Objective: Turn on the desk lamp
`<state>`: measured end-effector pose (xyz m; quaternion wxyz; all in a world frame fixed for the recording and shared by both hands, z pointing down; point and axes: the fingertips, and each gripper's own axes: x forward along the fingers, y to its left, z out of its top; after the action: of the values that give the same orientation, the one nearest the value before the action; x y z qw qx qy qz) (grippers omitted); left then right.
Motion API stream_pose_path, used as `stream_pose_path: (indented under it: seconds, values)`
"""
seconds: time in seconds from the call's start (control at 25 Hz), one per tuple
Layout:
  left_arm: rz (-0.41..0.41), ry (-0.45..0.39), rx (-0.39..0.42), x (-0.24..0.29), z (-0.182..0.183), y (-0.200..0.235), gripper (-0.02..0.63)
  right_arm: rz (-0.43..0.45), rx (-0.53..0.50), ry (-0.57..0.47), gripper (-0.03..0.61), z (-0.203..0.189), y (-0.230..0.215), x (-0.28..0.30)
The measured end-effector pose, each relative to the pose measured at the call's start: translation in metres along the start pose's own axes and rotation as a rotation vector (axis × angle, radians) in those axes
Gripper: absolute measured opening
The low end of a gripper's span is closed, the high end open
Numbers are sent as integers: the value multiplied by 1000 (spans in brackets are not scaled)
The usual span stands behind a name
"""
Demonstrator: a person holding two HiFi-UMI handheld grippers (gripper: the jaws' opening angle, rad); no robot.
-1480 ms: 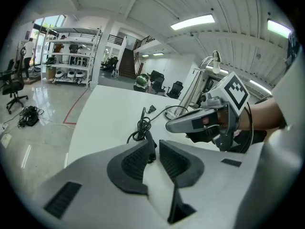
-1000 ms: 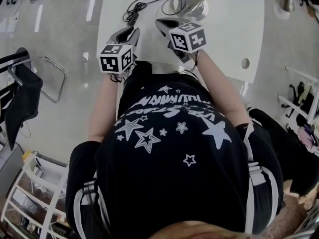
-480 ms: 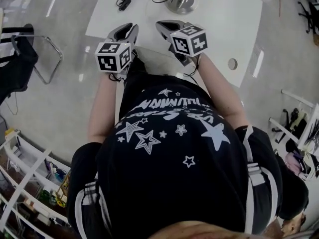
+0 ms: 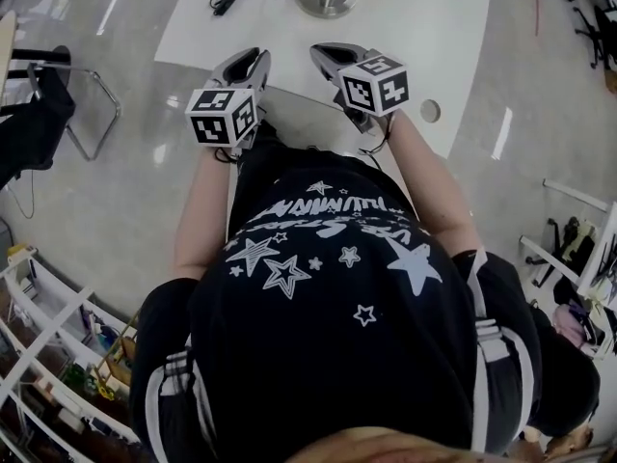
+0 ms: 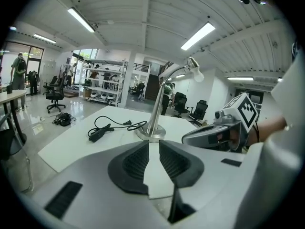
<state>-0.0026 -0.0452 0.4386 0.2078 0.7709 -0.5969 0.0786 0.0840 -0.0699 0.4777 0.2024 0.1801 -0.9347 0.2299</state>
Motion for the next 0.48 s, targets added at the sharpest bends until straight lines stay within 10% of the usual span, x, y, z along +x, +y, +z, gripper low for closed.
stream_pose_path:
  seconds: [0.48]
  values:
    - [5, -25, 25, -14, 11, -16, 75, 11, 23, -67, 5, 10, 1, -8]
